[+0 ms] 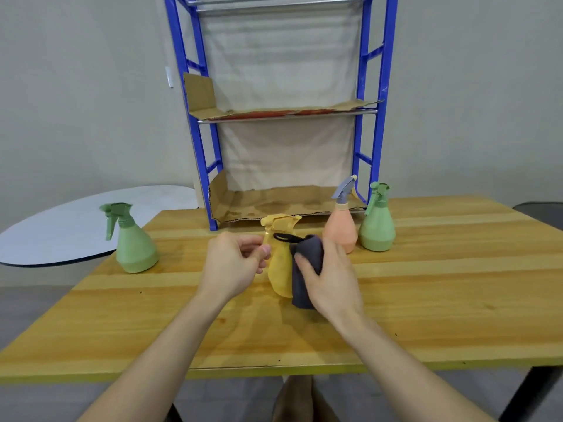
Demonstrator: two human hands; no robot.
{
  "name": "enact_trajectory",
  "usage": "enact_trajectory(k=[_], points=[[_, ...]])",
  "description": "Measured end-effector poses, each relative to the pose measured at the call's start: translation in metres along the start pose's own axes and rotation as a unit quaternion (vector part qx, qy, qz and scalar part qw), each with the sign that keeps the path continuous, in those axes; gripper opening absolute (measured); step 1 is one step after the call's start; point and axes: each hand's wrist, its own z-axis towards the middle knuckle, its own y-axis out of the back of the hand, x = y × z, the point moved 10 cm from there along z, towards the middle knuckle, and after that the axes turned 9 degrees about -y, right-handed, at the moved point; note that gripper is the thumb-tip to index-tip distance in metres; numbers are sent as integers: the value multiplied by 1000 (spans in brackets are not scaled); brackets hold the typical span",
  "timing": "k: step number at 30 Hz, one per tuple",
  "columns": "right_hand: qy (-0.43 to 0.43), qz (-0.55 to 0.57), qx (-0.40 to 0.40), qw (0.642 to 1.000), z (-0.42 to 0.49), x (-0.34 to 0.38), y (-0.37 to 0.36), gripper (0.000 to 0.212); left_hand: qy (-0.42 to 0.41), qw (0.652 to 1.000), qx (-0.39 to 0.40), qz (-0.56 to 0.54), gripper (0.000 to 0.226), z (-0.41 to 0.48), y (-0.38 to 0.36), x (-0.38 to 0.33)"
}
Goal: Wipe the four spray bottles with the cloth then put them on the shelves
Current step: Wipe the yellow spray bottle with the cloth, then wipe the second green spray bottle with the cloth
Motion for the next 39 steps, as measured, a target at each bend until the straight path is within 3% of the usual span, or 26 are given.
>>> enact_trajectory(k=[3,6,9,10,14,16,19,22,27,35,39], points=[[89,102,-135,982,-4,37,42,37,-7,1000,-1,-15,12,-1,-4,-5],[195,39,-140,970,-1,71,38,42,-22,999,17,19,18,-1,-10,-4],[114,-23,-4,993,25,45,5,41,-10,1000,9,13,22,2,-1,5],[77,-24,9,997,30,33,5,39,-10,1000,5,9,23,3,2,7],[111,50,-114,986,35,48,53,43,-24,999,-1,22,12,0,3,6],[143,42,-86,985,38,65,51,44,-25,1000,1,14,13,0,-1,6],[122,-58,-4,991,52,57,30,39,-42,998,-16,42,12,3,5,4],[46,-153,-27,987,64,12,39,33,-64,993,-36,91,7,4,13,1],[20,-418,85,904,33,-75,-13,48,-89,988,-59,112,9,13,6,-5],[2,-396,137,908,31,-82,-19,58,-64,988,-91,103,17,79,-19,1],[-42,-358,165,918,37,-89,-19,54,-79,977,-104,168,18,107,-40,-13]])
